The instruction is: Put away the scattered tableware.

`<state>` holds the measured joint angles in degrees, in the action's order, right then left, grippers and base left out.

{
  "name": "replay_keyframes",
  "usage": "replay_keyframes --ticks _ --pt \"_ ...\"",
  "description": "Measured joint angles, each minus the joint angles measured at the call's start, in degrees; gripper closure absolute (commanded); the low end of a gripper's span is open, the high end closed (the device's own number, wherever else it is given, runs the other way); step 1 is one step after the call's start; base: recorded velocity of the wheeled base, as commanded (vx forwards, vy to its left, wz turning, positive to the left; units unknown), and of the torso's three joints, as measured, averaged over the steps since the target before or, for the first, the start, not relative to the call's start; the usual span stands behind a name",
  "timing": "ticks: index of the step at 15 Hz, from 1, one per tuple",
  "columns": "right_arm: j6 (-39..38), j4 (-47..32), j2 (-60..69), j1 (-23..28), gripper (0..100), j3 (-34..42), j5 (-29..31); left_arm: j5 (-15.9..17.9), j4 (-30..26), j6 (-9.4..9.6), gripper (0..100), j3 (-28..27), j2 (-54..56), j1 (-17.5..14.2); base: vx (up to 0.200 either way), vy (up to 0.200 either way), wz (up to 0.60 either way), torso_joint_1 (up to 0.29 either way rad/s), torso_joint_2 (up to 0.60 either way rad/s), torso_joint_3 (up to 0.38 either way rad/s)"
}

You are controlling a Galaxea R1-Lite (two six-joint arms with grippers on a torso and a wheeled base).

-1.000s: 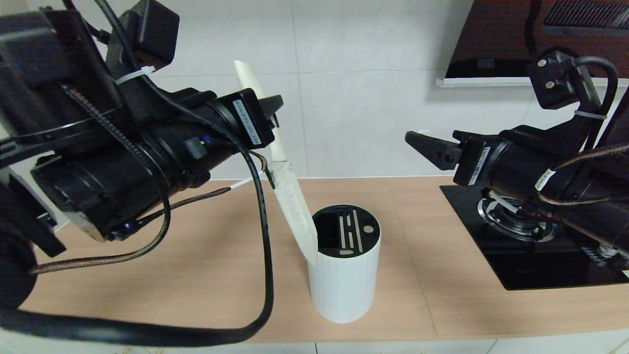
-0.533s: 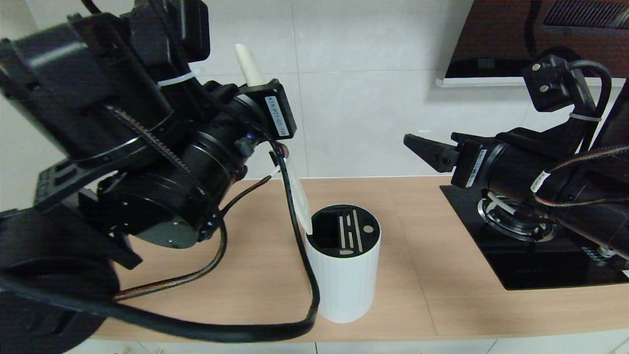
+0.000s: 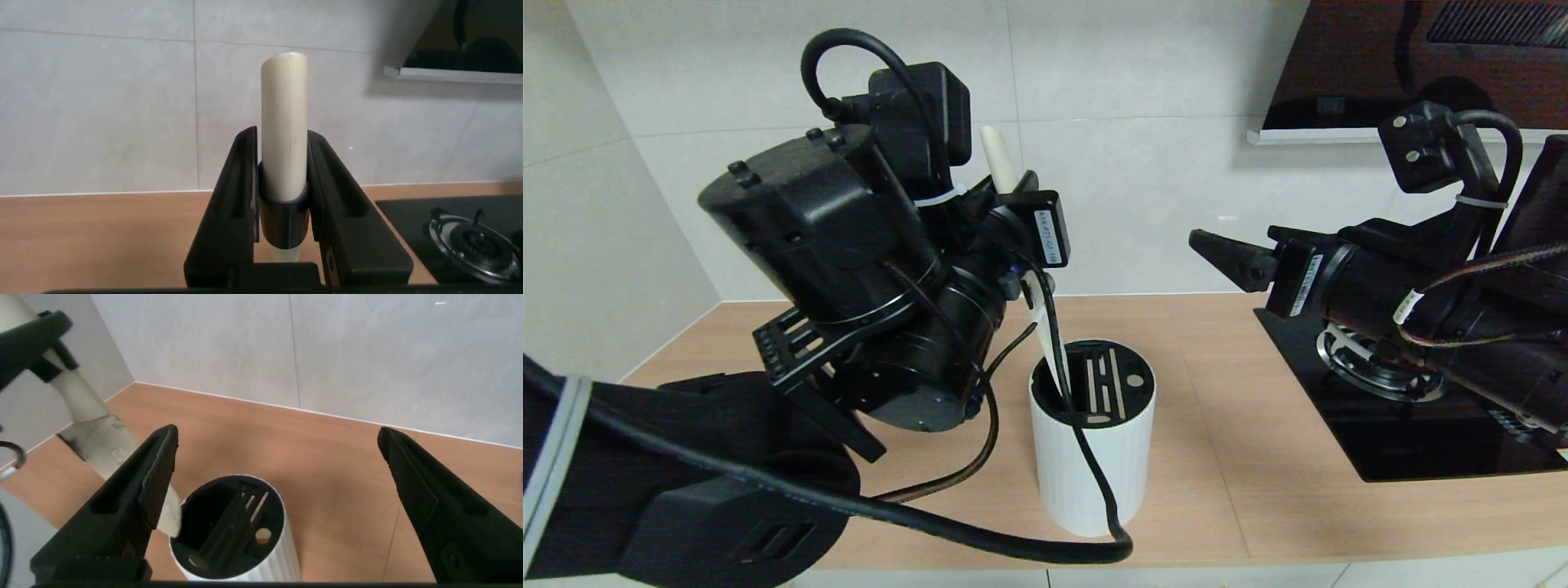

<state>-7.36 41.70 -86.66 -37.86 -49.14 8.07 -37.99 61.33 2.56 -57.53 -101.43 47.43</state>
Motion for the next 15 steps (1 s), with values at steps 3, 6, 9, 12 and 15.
replay_keyframes --ticks 3,6,9,12,15 --pt "0.00 0.01 -0.02 0.00 0 0.02 0.00 0.02 1.78 0.00 100 -0.22 -1.77 0.05 0.000 0.000 0.00 0.000 0.00 0.000" --pt "0.00 0.01 -0.11 -0.06 0 0.17 0.02 0.02 2.68 0.01 100 -0.32 -3.75 0.05 0.000 0.000 0.00 0.000 0.00 0.000" --pt "-0.02 0.01 -0.11 -0.09 0 0.20 0.00 0.05 3.51 0.09 100 -0.32 -5.39 0.02 0.000 0.000 0.00 0.000 0.00 0.000" --pt "-0.02 0.01 -0.11 -0.06 0 0.24 0.02 0.05 3.62 0.01 100 -0.18 -6.60 0.11 0.000 0.000 0.00 0.000 0.00 0.000" --pt "0.00 0.01 -0.33 -0.09 0 0.33 0.02 -0.16 3.60 -0.11 100 0.22 -7.67 0.22 0.000 0.000 0.00 0.000 0.00 0.000"
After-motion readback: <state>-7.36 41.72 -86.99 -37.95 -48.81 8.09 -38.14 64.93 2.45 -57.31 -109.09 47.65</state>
